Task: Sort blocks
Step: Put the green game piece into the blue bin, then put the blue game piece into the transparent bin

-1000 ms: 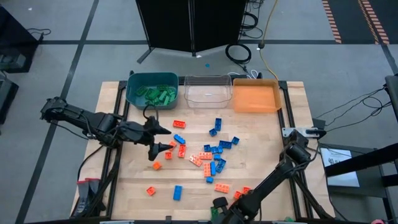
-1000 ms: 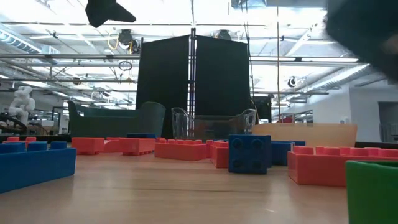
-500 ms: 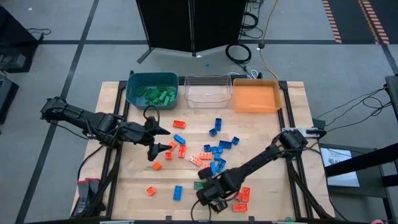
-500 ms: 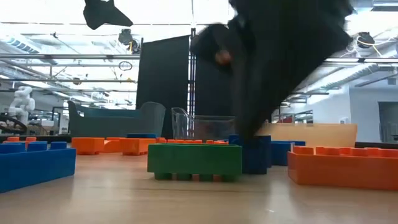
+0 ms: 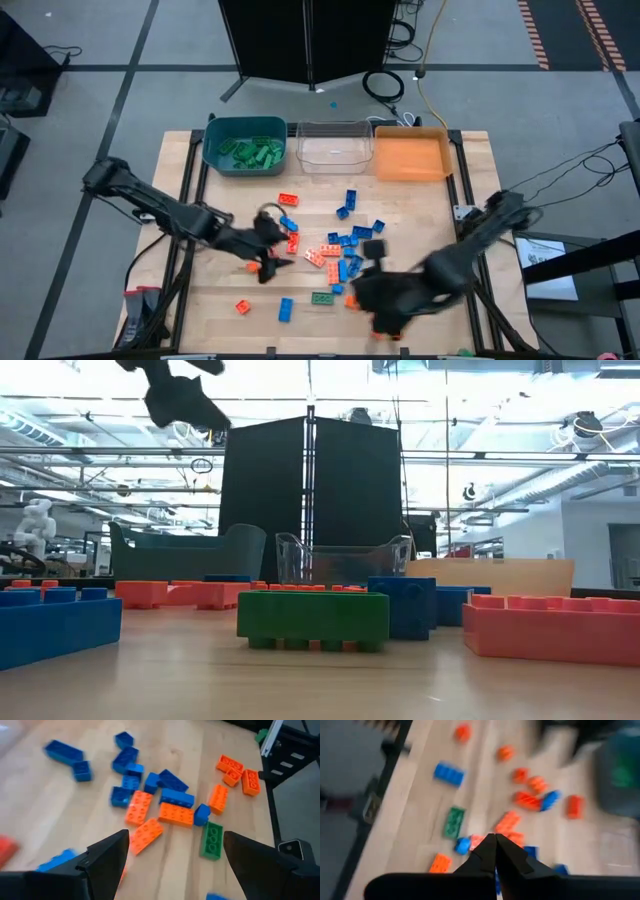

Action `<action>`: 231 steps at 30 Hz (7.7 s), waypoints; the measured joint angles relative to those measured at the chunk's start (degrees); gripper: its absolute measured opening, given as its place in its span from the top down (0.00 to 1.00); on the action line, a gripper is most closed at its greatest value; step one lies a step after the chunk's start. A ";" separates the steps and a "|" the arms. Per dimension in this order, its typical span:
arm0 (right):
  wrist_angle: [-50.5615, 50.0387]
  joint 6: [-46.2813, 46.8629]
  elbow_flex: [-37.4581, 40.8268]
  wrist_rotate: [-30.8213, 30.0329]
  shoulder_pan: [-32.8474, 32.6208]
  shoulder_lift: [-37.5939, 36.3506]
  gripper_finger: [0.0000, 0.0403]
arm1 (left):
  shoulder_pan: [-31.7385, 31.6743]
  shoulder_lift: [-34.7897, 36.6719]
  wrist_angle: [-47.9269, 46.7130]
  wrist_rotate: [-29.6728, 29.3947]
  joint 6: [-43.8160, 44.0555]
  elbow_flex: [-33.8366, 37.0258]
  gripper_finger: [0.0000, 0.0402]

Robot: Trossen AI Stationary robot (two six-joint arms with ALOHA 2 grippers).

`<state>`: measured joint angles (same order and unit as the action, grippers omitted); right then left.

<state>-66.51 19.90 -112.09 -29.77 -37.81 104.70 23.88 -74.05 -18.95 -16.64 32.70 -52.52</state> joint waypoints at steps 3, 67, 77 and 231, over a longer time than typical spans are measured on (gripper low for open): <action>-2.83 8.03 -0.10 -6.78 -3.23 -4.28 1.00 | 1.05 -6.19 2.40 0.02 -1.01 -1.37 0.18; -13.04 34.97 0.07 -10.62 -12.90 -1.35 1.00 | 4.94 -45.17 17.24 2.30 -6.02 -14.99 0.59; -13.08 35.07 0.07 -10.66 -12.98 -1.35 1.00 | 4.83 -36.32 10.97 3.80 -4.71 -14.48 0.65; -10.79 66.11 13.97 -9.02 -24.98 -1.35 1.00 | 13.38 -21.39 -8.05 4.52 49.39 -7.64 0.12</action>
<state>-77.30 86.01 -98.13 -38.79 -62.78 103.35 37.26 -95.44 -27.01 -12.12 82.09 -60.16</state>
